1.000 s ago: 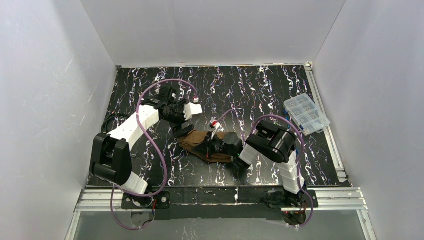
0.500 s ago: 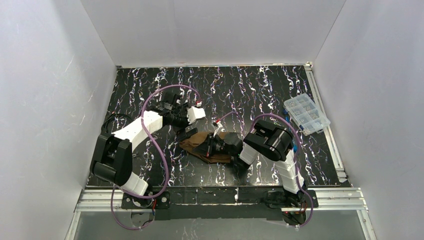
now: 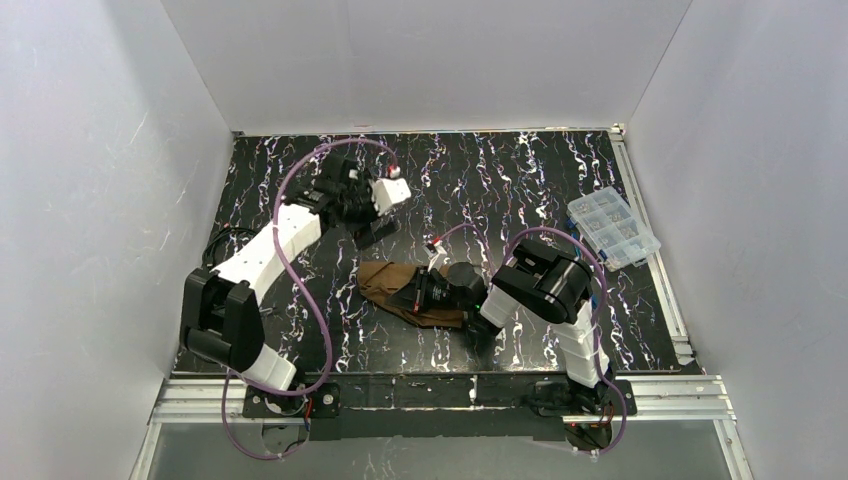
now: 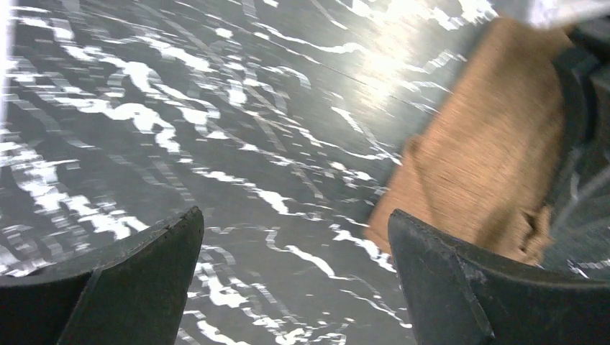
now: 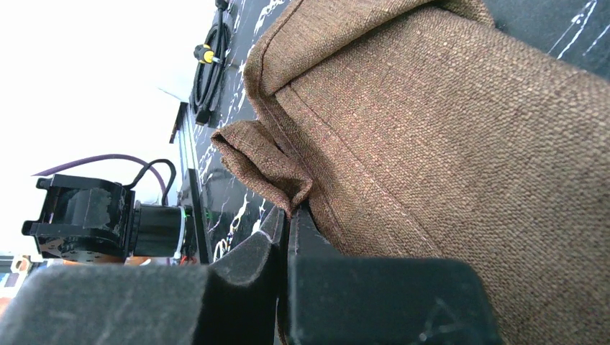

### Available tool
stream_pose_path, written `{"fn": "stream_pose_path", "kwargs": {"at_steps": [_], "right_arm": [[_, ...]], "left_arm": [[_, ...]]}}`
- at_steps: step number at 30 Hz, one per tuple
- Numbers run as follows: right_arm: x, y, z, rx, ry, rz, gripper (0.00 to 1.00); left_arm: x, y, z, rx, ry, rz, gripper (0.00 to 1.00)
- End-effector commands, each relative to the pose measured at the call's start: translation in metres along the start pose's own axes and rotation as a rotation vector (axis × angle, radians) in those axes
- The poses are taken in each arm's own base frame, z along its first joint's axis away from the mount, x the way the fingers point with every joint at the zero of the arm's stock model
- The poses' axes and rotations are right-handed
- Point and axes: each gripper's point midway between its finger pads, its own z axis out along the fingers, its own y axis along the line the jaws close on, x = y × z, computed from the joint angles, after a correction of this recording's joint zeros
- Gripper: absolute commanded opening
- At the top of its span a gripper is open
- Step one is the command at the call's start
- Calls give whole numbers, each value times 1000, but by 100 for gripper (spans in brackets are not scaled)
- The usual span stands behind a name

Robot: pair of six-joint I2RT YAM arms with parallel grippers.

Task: Fold the napkin into a case and place the utensils inside
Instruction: Pick up the 2/3-rectangle-folded napkin from the center of the board, then stuff the top corner of the smaller-rectangle-folded napkin into the folded napkin.

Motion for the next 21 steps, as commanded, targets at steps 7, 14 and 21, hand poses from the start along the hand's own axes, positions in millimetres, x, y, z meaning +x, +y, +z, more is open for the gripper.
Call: {"fn": "stream_pose_path", "kwargs": {"at_steps": [7, 14, 21], "right_arm": [[-5, 3, 2, 2, -4, 5, 1], [-5, 4, 1, -5, 0, 32, 1], [-4, 2, 3, 5, 13, 69, 1]], "left_arm": [[-1, -29, -29, 279, 82, -135, 98], [4, -74, -4, 237, 6, -88, 98], [25, -79, 15, 170, 90, -89, 79]]}}
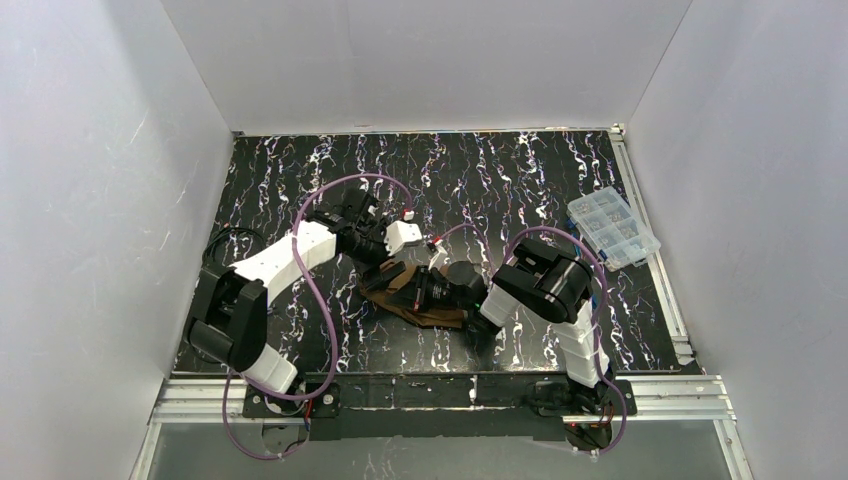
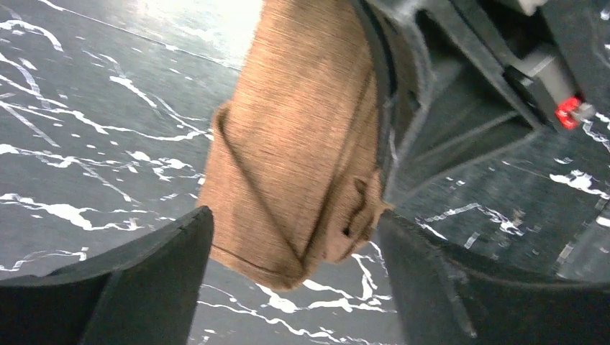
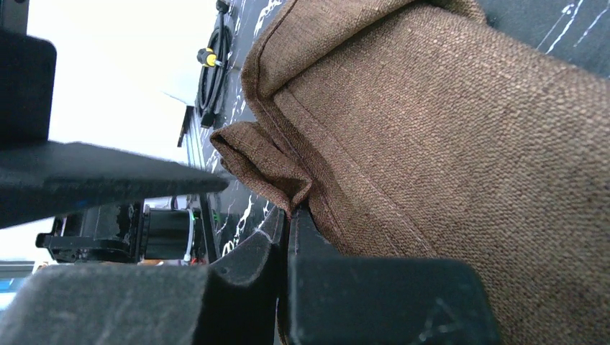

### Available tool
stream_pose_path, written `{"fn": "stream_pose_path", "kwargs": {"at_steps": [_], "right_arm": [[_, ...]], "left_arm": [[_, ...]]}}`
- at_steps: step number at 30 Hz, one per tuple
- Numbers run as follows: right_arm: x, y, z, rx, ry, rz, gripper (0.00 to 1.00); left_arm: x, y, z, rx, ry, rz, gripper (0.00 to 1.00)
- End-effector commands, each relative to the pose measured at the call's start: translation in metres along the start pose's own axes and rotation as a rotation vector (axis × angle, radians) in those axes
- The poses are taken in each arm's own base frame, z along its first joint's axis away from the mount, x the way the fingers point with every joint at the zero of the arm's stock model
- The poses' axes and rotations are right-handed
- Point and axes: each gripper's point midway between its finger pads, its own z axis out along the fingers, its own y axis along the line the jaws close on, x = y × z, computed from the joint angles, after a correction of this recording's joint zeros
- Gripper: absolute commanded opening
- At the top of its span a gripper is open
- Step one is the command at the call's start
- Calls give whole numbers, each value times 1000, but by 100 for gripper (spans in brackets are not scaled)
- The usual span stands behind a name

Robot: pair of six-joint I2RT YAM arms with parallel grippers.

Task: Fold the napkin into a case and place the utensils inside
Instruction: Stuff the top corner of the smaller-rectangle-folded napkin into the folded napkin.

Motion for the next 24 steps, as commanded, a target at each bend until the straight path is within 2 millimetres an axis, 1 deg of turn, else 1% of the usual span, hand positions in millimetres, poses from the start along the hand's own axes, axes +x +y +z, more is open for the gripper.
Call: {"fn": "stream_pose_path", "kwargs": {"at_steps": [1, 4, 8, 17, 21, 24], "right_arm": [[-2, 1, 3, 4, 13, 33, 1], [-1, 0, 1, 13, 19, 42, 1], [-5, 0, -1, 18, 14, 79, 1], [-12, 13, 2, 8, 52, 139, 1], [-10, 14, 2, 11, 64, 153, 1], [-12, 15, 1, 4, 57, 166, 1]], "left_arm": [[-5, 17, -1, -131, -26, 8, 77], [-5, 24, 2, -166, -28, 8, 74], [-1, 21, 6, -162, -8, 22, 71], [15, 32, 16, -256, 57, 93, 63], [19, 41, 20, -305, 73, 97, 58], [20, 43, 22, -317, 77, 108, 57]]}}
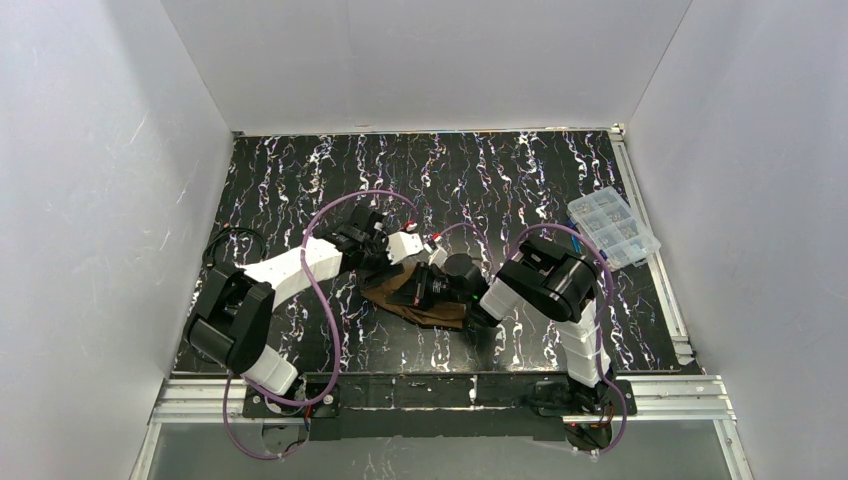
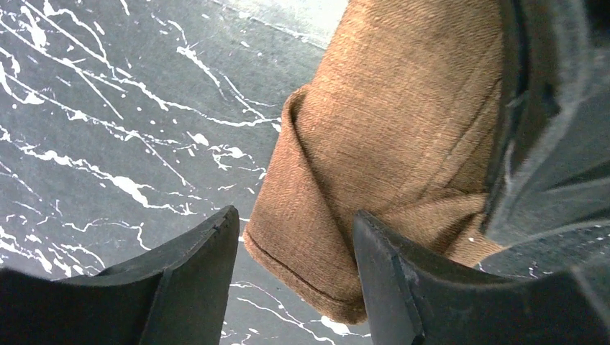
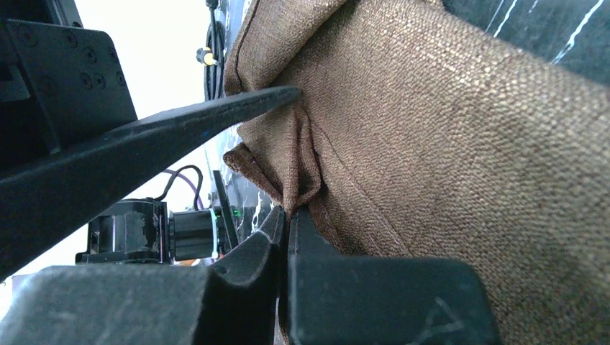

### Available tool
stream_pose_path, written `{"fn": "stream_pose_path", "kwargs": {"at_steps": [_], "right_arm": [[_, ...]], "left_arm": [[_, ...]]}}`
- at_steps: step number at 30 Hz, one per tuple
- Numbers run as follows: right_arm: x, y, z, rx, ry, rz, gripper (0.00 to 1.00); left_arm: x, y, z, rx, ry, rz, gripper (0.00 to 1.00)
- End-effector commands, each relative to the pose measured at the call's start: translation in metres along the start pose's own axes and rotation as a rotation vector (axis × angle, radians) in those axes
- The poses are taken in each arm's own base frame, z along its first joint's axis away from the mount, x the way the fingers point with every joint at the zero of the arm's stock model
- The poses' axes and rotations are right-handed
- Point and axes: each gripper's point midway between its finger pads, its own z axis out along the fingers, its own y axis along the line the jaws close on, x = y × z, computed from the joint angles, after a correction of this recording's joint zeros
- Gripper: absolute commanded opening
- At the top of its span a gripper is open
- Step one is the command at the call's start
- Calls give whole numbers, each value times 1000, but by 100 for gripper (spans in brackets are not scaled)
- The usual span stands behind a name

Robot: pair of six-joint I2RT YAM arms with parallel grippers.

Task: Fold the napkin into a case and place the utensils inside
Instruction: Stuff the top corner of the smaller-rectangle-folded napkin into the folded napkin.

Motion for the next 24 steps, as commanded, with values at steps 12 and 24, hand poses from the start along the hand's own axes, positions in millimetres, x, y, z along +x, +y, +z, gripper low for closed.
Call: {"fn": "stream_pose_path", "kwargs": {"at_steps": [12, 24], "right_arm": [[-12, 10, 0, 24, 20, 72, 1], [-10, 4, 3, 64, 45, 91, 1]], "left_arm": [[-19, 0, -13, 31, -29, -25, 39], [-11, -12, -6, 82, -14, -15, 27]]}}
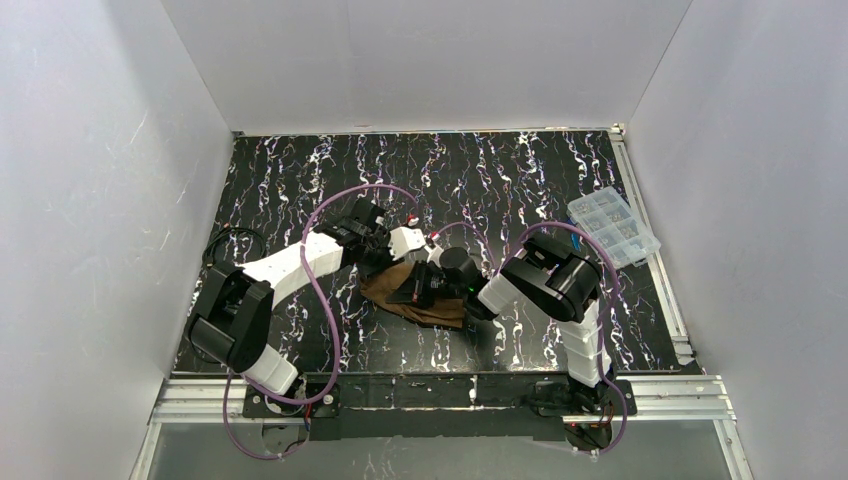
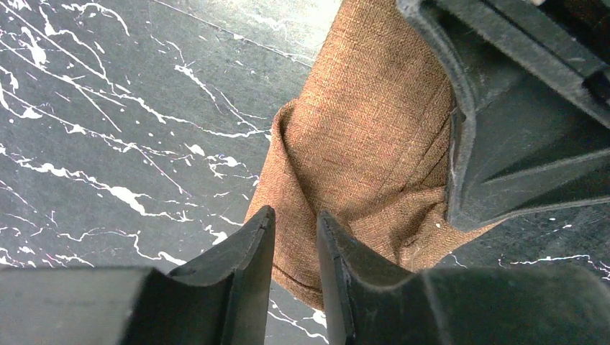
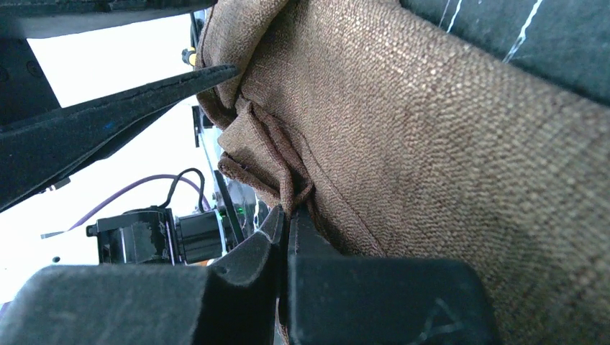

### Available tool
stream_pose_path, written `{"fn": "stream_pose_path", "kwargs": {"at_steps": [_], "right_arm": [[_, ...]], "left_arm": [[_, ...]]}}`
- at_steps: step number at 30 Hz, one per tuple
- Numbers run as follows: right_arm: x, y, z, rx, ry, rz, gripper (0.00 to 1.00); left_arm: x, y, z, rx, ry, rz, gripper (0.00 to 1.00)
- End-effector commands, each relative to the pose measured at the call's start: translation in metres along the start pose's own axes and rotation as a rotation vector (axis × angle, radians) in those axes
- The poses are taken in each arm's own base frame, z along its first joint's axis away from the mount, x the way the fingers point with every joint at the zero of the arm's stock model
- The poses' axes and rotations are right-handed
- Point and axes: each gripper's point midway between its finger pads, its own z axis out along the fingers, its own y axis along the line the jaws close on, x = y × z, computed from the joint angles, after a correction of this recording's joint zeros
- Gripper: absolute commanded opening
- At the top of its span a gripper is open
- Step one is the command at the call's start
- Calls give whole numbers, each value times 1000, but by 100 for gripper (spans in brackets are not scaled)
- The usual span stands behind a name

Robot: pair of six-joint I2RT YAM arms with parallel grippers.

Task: Fold the napkin into a case and place the utensils inside
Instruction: Stuff the top corner of the smaller-rectangle-folded napkin into the folded napkin.

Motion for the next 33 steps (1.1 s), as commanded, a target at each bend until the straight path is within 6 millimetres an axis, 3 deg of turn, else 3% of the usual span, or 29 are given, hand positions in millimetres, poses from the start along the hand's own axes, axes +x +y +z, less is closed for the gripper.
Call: {"fn": "stream_pose_path", "kwargs": {"at_steps": [1, 4, 8, 11, 13, 20, 28, 30, 33], "right_arm": [[-8, 12, 0, -6, -6, -9, 1], [-8, 11, 0, -6, -6, -9, 1], [-9, 12, 0, -7, -7, -8, 1], [-10, 11, -1, -5, -10, -8, 1], [-9, 10, -2, -1, -10, 3, 1], [-17, 19, -6, -3, -26, -11, 1], [-33, 59, -14, -80, -50, -88, 1], [-35, 57, -13, -59, -53, -95, 1], [-42, 37, -15, -1, -69, -44, 1]], "left_arm": [[0, -11, 0, 51, 0, -2, 30], [-1, -13, 0, 65, 2, -17, 41], [6, -17, 6, 75, 31, -7, 42], [15, -13, 13, 48, 63, 4, 29], [17, -9, 15, 24, 71, 16, 1], [7, -8, 7, 15, 24, 13, 0], [7, -10, 8, 18, 18, 5, 0], [7, -10, 7, 21, 14, 0, 0], [6, -11, 6, 22, 12, 2, 0]]}}
